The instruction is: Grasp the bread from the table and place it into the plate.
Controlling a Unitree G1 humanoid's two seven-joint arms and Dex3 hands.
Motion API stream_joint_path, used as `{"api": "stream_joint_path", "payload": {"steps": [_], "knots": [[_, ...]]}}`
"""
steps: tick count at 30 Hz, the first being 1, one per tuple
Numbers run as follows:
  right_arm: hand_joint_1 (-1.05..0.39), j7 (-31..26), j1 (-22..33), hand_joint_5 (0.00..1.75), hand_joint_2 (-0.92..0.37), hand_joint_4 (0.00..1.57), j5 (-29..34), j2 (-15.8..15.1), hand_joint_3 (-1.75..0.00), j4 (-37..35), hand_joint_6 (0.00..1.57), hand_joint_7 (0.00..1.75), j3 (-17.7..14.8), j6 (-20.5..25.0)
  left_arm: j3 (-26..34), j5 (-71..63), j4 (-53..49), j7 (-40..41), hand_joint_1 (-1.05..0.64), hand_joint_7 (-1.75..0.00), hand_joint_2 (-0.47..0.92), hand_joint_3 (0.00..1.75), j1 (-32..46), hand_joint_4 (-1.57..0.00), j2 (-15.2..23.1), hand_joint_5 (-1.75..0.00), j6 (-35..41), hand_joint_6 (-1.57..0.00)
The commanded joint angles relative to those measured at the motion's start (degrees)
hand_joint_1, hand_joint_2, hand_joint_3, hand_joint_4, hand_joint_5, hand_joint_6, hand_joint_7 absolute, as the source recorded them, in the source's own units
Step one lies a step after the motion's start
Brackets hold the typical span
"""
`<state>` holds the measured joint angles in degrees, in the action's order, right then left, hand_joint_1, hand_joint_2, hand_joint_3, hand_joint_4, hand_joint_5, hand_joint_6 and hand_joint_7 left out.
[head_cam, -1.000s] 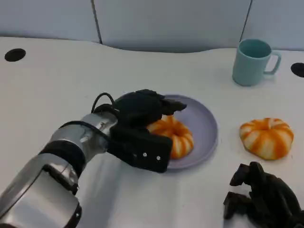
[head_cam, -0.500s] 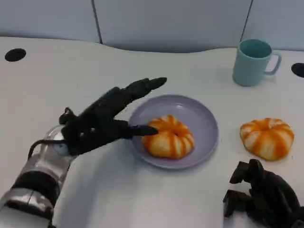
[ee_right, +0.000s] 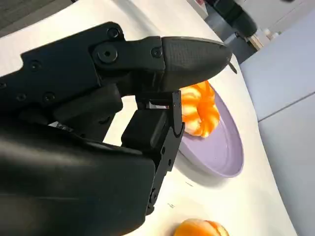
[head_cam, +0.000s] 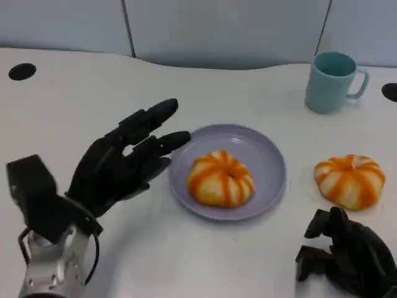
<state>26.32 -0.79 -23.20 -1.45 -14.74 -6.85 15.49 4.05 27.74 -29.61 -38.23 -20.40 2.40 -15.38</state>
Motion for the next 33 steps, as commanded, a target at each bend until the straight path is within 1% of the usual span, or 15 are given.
{"api": "stream_joint_path", "payload": {"steps": [1, 4, 6, 9, 10, 11, 13, 14, 15, 17, 18, 22, 26, 30, 33], "knots": [[-0.46, -1.6, 1.0, 1.14, -0.92, 1.28, 0.7, -0.6, -0.42, 0.3, 1.17, 1.06, -0.1, 1.1, 3.3, 11.6, 16.6, 7.1, -0.45, -0.12, 0.92, 0.2, 10.6, -0.53, -1.7, -0.68, 19.5, -0.57], [-0.45, -1.4, 1.3, 1.14, -0.92, 1.27, 0.3, -0.5, -0.44, 0.7, 1.17, 1.06, -0.1, 1.4, 4.4, 13.2, 24.1, 12.7, -0.41, -0.12, 0.92, 0.23, 15.5, -0.54, -3.1, -0.82, 24.9, -0.64], [-0.46, -2.1, 1.5, 1.14, -0.92, 1.27, 0.2, -0.4, -0.44, 1.4, 1.17, 1.06, -0.1, 2.1, 5.4, 12.9, 27.0, 15.5, -0.38, -0.15, 0.92, 0.22, 17.5, -0.58, -4.0, -0.89, 25.8, -0.71], [-0.46, -2.4, 1.7, 1.14, -0.92, 1.28, 0.1, -0.2, -0.42, 2.0, 1.17, 1.06, -0.1, 2.5, 6.2, 11.6, 29.1, 17.9, -0.31, -0.25, 0.92, 0.3, 20.0, -0.63, -4.8, -1.08, 25.9, -0.79], [-0.45, -2.2, 1.7, 1.14, -0.92, 1.28, 0.1, -0.3, -0.42, 2.0, 1.17, 1.06, 0.0, 2.4, 6.2, 11.1, 29.6, 18.7, -0.3, -0.33, 0.92, 0.31, 20.7, -0.64, -5.1, -1.14, 25.9, -0.78], [-0.45, -2.1, 1.8, 1.14, -0.92, 1.28, 0.1, -0.3, -0.43, 2.1, 1.16, 1.06, 0.1, 2.3, 6.2, 10.7, 29.8, 19.2, -0.28, -0.56, 0.92, 0.33, 21.2, -0.64, -5.4, -1.22, 25.8, -0.7], [-0.45, -2.5, 2.0, 1.14, -0.92, 1.27, 0.5, -0.4, -0.43, 2.5, 1.16, 1.06, 0.2, 2.3, 6.2, 9.4, 28.2, 19.1, -0.29, -0.8, 0.92, 0.32, 21.9, -0.63, -5.6, -1.34, 24.8, -0.63], [-0.45, -2.7, 2.1, 1.14, -0.92, 1.27, 0.7, -0.3, -0.43, 2.6, 1.15, 1.07, 0.3, 2.2, 6.1, 8.6, 27.7, 19.4, -0.3, -0.88, 0.92, 0.31, 22.1, -0.62, -5.6, -1.4, 24.7, -0.62], [-0.45, -2.7, 2.2, 1.14, -0.92, 1.27, 0.8, -0.4, -0.43, 2.7, 1.15, 1.07, 0.4, 2.1, 6.1, 7.7, 27.1, 19.6, -0.31, -0.92, 0.92, 0.3, 22.4, -0.6, -5.7, -1.43, 24.5, -0.61], [-0.45, -2.7, 2.4, 1.15, -0.92, 1.27, 0.9, -0.4, -0.42, 2.8, 1.14, 1.08, 0.4, 2.0, 6.0, 6.3, 26.5, 20.1, -0.32, -1.0, 0.92, 0.32, 22.8, -0.56, -5.9, -1.49, 24.3, -0.58], [-0.45, -2.3, 2.5, 1.15, -0.92, 1.27, 0.9, -0.6, -0.42, 2.8, 1.14, 1.09, 0.5, 1.6, 5.9, 5.5, 26.1, 20.2, -0.32, -1.07, 0.92, 0.33, 23.1, -0.53, -6.0, -1.54, 24.3, -0.54], [-0.45, -2.1, 2.7, 1.16, -0.92, 1.26, 1.0, -0.9, -0.44, 2.9, 1.12, 1.1, 0.5, 1.6, 6.1, 4.6, 24.5, 20.2, -0.32, -1.18, 0.92, 0.28, 23.8, -0.54, -7.0, -1.58, 24.6, -0.52], [-0.45, -1.8, 2.6, 1.15, -0.92, 1.26, 0.6, -1.1, -0.43, 2.7, 1.12, 1.1, 0.3, 1.8, 6.2, 3.5, 21.5, 19.2, -0.31, -1.22, 0.92, 0.26, 23.2, -0.58, -7.7, -1.62, 22.5, -0.53], [-0.44, -1.7, 2.6, 1.14, -0.92, 1.26, 0.6, -1.1, -0.42, 2.7, 1.12, 1.1, 0.2, 1.9, 6.2, 3.2, 20.6, 18.8, -0.31, -1.23, 0.92, 0.26, 23.0, -0.59, -7.9, -1.63, 21.7, -0.53], [-0.45, -2.1, 1.4, 1.15, -0.92, 1.27, 0.8, -1.3, -0.43, 1.1, 1.13, 1.1, -0.4, 1.3, 5.5, -1.6, 15.2, 19.4, -0.31, -1.25, 0.92, 0.28, 21.0, -0.64, -7.9, -1.64, 15.3, -0.56]]}}
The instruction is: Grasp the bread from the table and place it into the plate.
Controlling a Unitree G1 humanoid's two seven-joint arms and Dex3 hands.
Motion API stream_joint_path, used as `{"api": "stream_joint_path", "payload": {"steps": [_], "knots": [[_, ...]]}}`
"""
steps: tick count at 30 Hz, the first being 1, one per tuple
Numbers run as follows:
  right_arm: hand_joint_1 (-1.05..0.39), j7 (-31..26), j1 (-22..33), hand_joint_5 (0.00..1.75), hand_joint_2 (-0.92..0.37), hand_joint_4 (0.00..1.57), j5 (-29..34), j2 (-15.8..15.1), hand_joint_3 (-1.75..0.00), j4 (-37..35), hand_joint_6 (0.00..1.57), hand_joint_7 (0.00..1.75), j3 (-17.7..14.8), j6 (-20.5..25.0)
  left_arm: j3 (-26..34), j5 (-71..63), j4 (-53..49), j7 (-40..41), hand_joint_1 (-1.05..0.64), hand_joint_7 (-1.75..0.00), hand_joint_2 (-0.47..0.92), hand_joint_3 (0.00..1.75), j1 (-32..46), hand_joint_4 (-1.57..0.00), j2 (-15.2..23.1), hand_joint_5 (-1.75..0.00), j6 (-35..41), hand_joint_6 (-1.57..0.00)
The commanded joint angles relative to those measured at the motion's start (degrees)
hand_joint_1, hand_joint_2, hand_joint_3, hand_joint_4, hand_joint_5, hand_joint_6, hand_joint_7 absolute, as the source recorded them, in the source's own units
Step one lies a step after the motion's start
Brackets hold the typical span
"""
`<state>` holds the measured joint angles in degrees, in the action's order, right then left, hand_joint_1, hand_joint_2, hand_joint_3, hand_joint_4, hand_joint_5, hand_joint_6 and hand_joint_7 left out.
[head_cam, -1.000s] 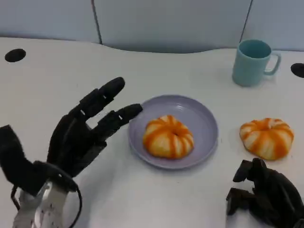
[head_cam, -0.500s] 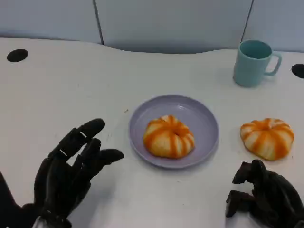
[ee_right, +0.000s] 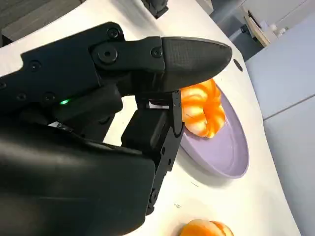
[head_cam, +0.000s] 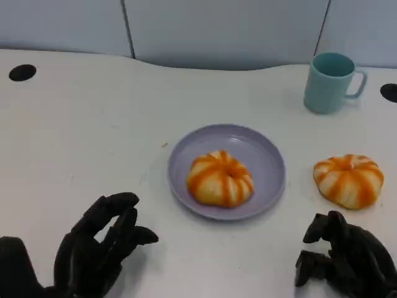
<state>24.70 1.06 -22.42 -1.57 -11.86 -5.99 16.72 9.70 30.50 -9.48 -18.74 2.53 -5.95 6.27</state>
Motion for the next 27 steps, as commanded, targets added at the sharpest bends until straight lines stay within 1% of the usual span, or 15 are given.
{"api": "stream_joint_path", "payload": {"steps": [1, 5, 15, 16, 18, 21, 24, 27], "knots": [[-0.45, -0.5, -0.6, 1.15, -0.92, 1.27, 0.1, -1.2, -0.43, -2.0, 1.13, 1.1, -1.4, -0.1, -0.1, -5.0, -5.9, -0.1, -0.32, -1.26, 0.92, 0.28, -2.3, -0.64, 0.3, -1.64, -7.5, -0.56], [-0.46, -0.1, -1.7, 1.15, -0.92, 1.27, -0.4, -1.4, -0.43, -3.2, 1.15, 1.1, -2.0, 0.5, -0.1, -6.9, -8.8, 0.0, -0.33, -1.26, 0.92, 0.28, -3.7, -0.66, 0.7, -1.63, -9.1, -0.55], [-0.46, 0.1, -1.8, 1.16, -0.92, 1.27, -0.3, -1.3, -0.43, -3.4, 1.16, 1.08, -2.1, 0.5, 0.2, -7.2, -9.7, -0.3, -0.33, -1.26, 0.92, 0.28, -4.0, -0.66, 0.6, -1.62, -9.9, -0.55], [-0.46, 0.7, -1.9, 1.16, -0.92, 1.27, 0.0, -1.4, -0.43, -4.3, 1.16, 1.08, -2.2, -0.9, 0.2, -7.1, -10.3, -0.9, -0.33, -1.27, 0.92, 0.28, -4.5, -0.67, 0.9, -1.62, -9.9, -0.55], [-0.47, 1.2, -1.8, 1.16, -0.92, 1.27, 0.4, -1.5, -0.42, -5.2, 1.15, 1.07, -2.2, -2.2, 0.0, -7.3, -11.0, -1.6, -0.31, -1.26, 0.91, 0.27, -5.0, -0.68, 1.3, -1.63, -10.1, -0.57], [-0.46, 1.7, -1.9, 1.15, -0.92, 1.27, 0.1, -1.7, -0.43, -5.6, 1.15, 1.07, -2.4, -2.5, -0.2, -7.7, -11.3, -1.9, -0.32, -1.26, 0.92, 0.27, -5.1, -0.68, 1.5, -1.64, -10.4, -0.57], [-0.46, 2.9, -1.8, 1.15, -0.92, 1.27, 0.4, -2.1, -0.46, -6.3, 1.15, 1.06, -2.4, -3.9, -0.3, -7.3, -10.8, -2.0, -0.33, -1.25, 0.91, 0.27, -5.0, -0.67, 1.4, -1.64, -9.5, -0.57], [-0.47, 2.5, -1.8, 1.15, -0.92, 1.26, -0.1, -1.9, -0.45, -6.2, 1.15, 1.05, -2.8, -3.4, -0.4, -7.4, -10.5, -2.0, -0.33, -1.24, 0.92, 0.26, -4.9, -0.66, 1.3, -1.64, -9.8, -0.56]]}}
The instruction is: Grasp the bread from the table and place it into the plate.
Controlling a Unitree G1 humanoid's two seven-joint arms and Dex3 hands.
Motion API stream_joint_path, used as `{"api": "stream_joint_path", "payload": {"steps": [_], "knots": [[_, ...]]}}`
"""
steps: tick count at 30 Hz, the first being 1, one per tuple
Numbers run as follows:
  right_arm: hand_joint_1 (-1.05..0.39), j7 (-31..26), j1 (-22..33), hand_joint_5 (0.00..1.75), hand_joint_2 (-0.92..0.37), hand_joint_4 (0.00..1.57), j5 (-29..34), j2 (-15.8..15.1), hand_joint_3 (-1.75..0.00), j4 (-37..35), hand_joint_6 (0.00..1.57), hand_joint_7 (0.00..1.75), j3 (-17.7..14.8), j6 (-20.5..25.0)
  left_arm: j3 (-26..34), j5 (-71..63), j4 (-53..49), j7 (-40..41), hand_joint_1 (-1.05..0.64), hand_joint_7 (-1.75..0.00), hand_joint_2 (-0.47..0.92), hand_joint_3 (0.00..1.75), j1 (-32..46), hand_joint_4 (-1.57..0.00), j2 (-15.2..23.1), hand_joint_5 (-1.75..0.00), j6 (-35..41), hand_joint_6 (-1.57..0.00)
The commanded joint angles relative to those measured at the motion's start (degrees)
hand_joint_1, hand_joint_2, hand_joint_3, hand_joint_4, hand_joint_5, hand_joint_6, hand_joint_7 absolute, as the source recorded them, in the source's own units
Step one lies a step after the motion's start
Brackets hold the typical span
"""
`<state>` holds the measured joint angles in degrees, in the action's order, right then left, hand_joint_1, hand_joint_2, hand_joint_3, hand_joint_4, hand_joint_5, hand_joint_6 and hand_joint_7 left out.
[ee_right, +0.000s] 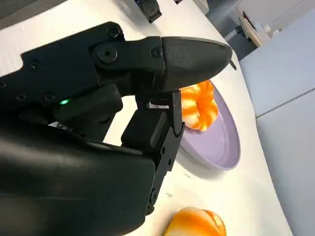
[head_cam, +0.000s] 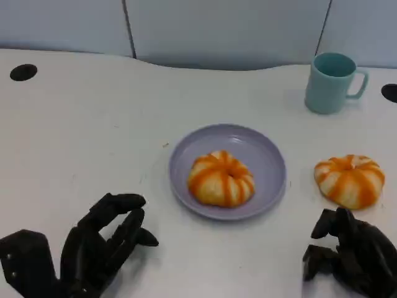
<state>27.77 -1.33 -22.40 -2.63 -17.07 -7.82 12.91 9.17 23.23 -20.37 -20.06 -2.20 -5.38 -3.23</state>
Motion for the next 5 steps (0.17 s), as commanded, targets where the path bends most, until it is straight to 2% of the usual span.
{"api": "stream_joint_path", "payload": {"steps": [1, 5], "knots": [[-0.47, -1.0, 0.7, 1.15, -0.92, 1.26, -0.1, -0.8, -0.45, -0.6, 1.15, 1.05, -1.0, 0.9, 0.2, 0.0, 0.3, -0.8, -0.33, -1.24, 0.92, 0.26, -0.3, -0.66, 0.8, -1.64, -0.1, -0.56], [-0.45, -1.7, 0.8, 1.16, -0.92, 1.26, 0.2, -0.8, -0.45, 0.2, 1.15, 1.06, -0.7, 1.5, 0.4, 0.3, 0.1, -1.1, -0.32, -1.23, 0.91, 0.25, -0.5, -0.67, 0.8, -1.64, 0.3, -0.57]]}}
